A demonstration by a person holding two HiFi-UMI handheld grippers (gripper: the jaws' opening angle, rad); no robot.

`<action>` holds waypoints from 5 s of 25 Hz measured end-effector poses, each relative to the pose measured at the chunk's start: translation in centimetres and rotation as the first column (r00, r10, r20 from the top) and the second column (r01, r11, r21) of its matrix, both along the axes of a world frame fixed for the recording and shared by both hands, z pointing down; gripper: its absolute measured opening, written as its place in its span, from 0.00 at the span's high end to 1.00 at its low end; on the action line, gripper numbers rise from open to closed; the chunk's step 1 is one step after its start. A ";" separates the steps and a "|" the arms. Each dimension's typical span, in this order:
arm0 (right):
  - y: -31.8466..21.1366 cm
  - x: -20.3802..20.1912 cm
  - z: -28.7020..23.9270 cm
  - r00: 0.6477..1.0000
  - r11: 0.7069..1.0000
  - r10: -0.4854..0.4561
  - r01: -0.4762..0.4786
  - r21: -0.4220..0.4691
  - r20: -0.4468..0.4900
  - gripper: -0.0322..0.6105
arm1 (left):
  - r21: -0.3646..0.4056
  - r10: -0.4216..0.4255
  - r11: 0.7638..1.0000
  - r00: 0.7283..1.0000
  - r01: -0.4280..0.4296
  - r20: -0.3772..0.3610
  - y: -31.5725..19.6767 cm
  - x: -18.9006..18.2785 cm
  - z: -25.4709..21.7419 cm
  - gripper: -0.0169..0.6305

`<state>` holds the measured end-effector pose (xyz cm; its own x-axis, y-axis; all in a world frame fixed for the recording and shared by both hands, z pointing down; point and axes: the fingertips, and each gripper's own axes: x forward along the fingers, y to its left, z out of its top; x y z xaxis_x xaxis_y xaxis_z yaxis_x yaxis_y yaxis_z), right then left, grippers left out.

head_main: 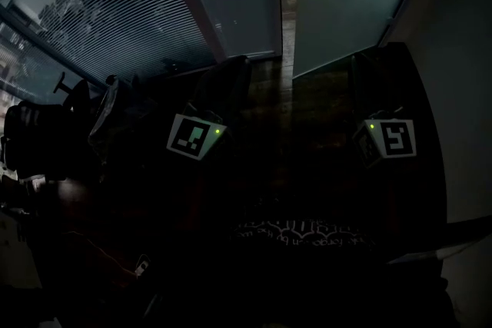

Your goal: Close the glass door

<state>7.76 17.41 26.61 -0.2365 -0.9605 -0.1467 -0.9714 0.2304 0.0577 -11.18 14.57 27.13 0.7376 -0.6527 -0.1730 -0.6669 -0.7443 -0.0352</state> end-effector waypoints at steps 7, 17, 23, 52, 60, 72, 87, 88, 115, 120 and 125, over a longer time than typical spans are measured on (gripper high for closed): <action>-2.4 2.5 0.1 1.000 1.000 -0.007 0.007 0.006 0.006 0.94 | 0.002 -0.006 1.000 1.000 0.006 0.007 -1.9 2.4 0.1 0.97; -4.4 4.7 0.3 1.000 1.000 -0.026 0.026 -0.004 0.002 0.94 | 0.011 -0.032 0.999 0.999 0.032 0.019 -3.6 4.4 -0.5 0.97; -5.3 5.9 -0.2 0.999 0.999 -0.031 0.032 -0.008 0.026 0.94 | 0.000 -0.032 0.999 0.999 0.032 0.031 -4.5 5.7 0.0 0.97; -22.6 2.5 0.3 0.997 0.997 0.076 -0.076 -0.006 0.028 0.94 | -0.005 0.036 0.999 0.999 -0.036 0.024 -23.3 1.3 0.6 0.97; -25.0 2.9 -0.3 0.994 0.994 0.111 -0.110 -0.007 0.015 0.94 | -0.008 0.064 0.998 0.998 -0.064 0.009 -26.4 1.6 0.2 0.97; -29.8 5.1 -0.6 0.997 0.997 0.077 -0.077 -0.002 0.014 0.94 | -0.003 0.041 0.999 0.999 -0.041 0.000 -30.5 3.9 -0.3 0.97; -37.4 7.1 1.0 1.000 1.000 -0.001 0.001 -0.009 0.000 0.94 | 0.027 -0.034 0.999 0.999 0.034 0.001 -36.1 5.8 -0.3 0.97; -38.2 7.5 1.1 1.000 1.000 -0.004 0.004 -0.013 0.000 0.94 | 0.024 -0.037 0.999 0.999 0.037 0.001 -36.9 6.2 -0.3 0.97; -49.0 12.9 4.6 1.000 0.993 0.015 -0.017 -0.120 -0.014 0.94 | -0.006 -0.042 0.999 0.999 0.042 0.016 -49.3 9.4 -0.1 0.97; -50.7 13.1 5.5 1.000 0.988 -0.001 -0.003 -0.157 -0.024 0.89 | -0.004 -0.030 1.000 0.999 0.031 0.017 -51.0 9.9 -0.3 0.97; -52.0 13.7 7.1 1.000 0.977 -0.002 -0.005 -0.214 -0.031 0.77 | -0.013 -0.021 1.000 0.999 0.022 0.024 -52.1 10.3 0.0 0.97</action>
